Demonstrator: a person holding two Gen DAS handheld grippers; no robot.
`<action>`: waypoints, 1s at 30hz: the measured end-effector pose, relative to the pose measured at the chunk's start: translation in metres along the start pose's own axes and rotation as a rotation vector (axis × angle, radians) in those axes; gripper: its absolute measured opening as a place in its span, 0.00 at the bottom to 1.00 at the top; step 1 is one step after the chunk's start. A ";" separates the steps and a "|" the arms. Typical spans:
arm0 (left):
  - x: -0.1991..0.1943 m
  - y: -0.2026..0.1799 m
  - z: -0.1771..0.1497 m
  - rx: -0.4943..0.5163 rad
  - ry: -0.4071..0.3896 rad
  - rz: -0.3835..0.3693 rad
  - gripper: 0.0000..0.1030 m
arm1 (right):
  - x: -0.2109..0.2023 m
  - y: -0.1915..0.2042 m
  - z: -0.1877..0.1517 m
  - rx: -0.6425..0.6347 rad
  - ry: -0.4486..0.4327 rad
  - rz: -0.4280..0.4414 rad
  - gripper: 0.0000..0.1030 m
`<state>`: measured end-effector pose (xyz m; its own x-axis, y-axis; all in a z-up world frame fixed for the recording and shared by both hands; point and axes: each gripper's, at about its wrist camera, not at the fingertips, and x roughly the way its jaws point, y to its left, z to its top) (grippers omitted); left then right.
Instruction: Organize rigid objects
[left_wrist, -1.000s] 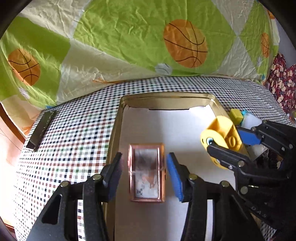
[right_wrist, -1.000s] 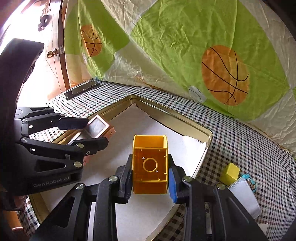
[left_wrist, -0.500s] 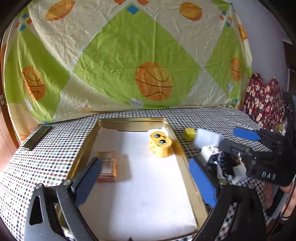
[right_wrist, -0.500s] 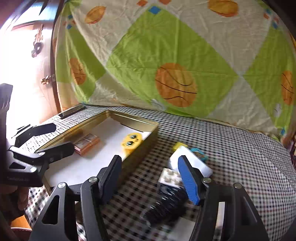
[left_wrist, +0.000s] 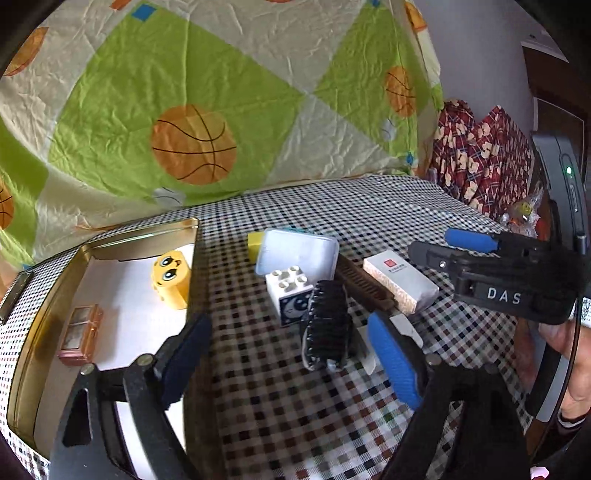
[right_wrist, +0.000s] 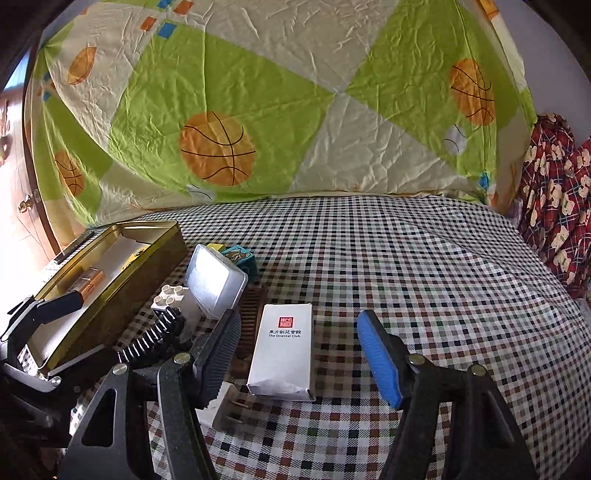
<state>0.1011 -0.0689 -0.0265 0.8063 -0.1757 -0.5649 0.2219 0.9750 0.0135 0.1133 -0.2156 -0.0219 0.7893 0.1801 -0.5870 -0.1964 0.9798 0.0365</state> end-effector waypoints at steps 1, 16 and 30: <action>0.005 -0.003 0.001 0.002 0.017 -0.008 0.76 | 0.003 0.001 -0.001 -0.005 0.017 0.003 0.66; 0.046 -0.018 0.007 0.023 0.179 -0.079 0.58 | 0.039 0.009 -0.004 -0.049 0.198 0.042 0.44; 0.053 -0.010 0.008 -0.018 0.206 -0.108 0.29 | 0.043 0.000 -0.002 -0.007 0.194 0.057 0.43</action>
<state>0.1460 -0.0889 -0.0505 0.6489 -0.2490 -0.7190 0.2894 0.9547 -0.0694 0.1463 -0.2083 -0.0488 0.6499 0.2146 -0.7290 -0.2421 0.9678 0.0691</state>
